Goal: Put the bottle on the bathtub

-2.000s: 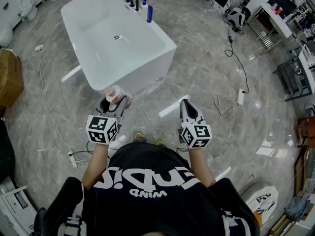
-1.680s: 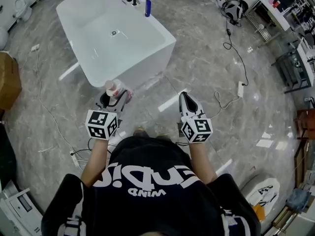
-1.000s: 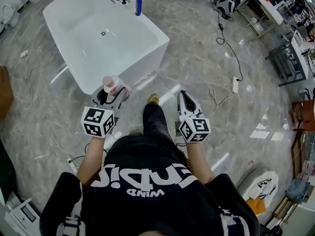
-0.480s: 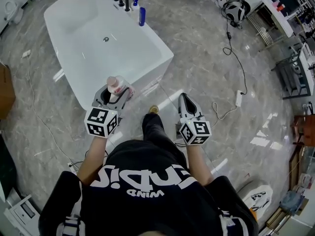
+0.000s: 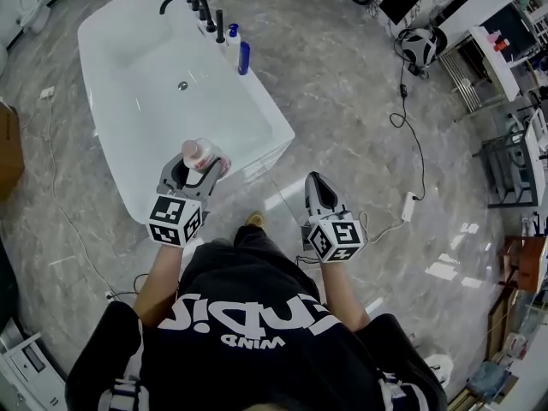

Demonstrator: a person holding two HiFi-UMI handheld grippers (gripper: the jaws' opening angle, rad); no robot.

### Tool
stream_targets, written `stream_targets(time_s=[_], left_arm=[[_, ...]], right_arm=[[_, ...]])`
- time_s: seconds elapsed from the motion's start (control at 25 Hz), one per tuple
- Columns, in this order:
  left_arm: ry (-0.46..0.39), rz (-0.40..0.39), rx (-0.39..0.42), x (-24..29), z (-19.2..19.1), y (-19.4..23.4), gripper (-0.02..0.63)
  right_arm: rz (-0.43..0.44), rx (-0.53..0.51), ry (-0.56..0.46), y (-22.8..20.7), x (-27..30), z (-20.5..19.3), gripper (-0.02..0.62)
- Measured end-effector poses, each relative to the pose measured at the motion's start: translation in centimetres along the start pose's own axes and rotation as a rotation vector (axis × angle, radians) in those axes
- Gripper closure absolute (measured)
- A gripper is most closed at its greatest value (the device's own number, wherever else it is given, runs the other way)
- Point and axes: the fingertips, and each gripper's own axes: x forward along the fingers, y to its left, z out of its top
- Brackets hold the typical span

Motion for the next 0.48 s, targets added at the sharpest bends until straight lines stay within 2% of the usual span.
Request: stream_targets(time_s=[0.16, 0.48], left_arm=[[0.012, 0.012, -0.016, 2.9, 0.3, 0.8, 0.382], [0.027, 0.003, -0.005, 6.7, 1.7, 3.4, 0.382]], right_arm=[[0.014, -0.016, 0.014, -2.0, 2.8, 1.0, 0.571], [0.018, -0.011, 0.020, -3.0, 7.8, 2.6, 0.571]])
